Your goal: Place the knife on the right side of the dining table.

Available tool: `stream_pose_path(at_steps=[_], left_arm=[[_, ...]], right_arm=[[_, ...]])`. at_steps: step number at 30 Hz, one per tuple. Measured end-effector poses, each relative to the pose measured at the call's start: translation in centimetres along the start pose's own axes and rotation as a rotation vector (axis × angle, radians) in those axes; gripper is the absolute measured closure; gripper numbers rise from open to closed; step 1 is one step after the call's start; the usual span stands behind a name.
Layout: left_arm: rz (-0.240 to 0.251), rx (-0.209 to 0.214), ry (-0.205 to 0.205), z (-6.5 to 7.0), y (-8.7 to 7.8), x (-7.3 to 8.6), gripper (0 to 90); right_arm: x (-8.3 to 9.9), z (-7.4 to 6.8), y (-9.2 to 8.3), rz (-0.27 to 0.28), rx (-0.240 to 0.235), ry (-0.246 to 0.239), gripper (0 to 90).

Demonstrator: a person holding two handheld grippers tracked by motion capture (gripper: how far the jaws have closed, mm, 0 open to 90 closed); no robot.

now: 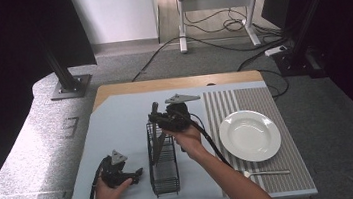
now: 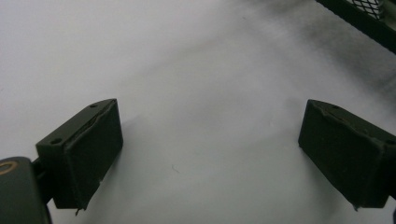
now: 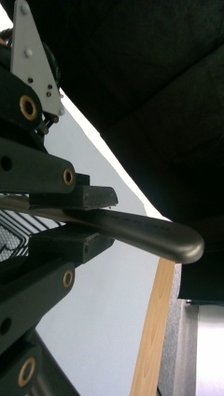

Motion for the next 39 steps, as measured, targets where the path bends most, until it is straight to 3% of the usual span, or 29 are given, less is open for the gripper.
stream_pose_path(at_steps=[7, 9, 12, 17, 26, 31, 32, 39], left_arm=[[0.000, 0.000, -0.001, 0.0, 0.0, 0.0, 5.7], [0.000, 0.000, 0.000, 0.0, 0.0, 0.0, 5.7], [-0.002, 0.001, -0.001, 0.0, 0.0, 0.0, 5.7], [0.001, 0.000, 0.000, 0.0, 0.0, 0.0, 5.7], [0.000, 0.001, 0.001, 0.0, 0.0, 0.0, 5.7], [0.001, 0.000, 0.000, 0.0, 0.0, 0.0, 5.7], [0.001, 0.000, 0.000, 0.0, 0.0, 0.0, 5.7], [0.003, -0.001, -0.002, 0.0, 0.0, 0.0, 5.6]], right_arm=[[0.0, -0.1, 0.6, 0.001, -0.007, 0.032, 82.0], [-0.4, 0.1, 0.5, 0.026, 0.001, 0.045, 83.0], [-1.8, 0.2, -0.1, 0.063, 0.020, 0.027, 83.1], [-2.9, 0.1, -1.1, 0.107, 0.005, 0.028, 83.3], [-5.5, -0.2, -4.0, 0.202, 0.011, -0.005, 83.4], [-7.3, -0.4, -6.4, 0.239, 0.022, -0.056, 83.3], [-7.8, -0.4, -7.4, 0.250, 0.035, -0.087, 83.4], [-9.2, 1.5, -10.7, 0.294, 0.081, -0.099, 83.3]])
Point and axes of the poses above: each handheld gripper's, and its own axes: y roughly forward along the jaws, x roughly out of its underside, z roughly to its right, the point moved 3 cm from there along y, roughly forward along the jaws, and after that the axes turned 11 degrees about z, right-handed, at the moved point
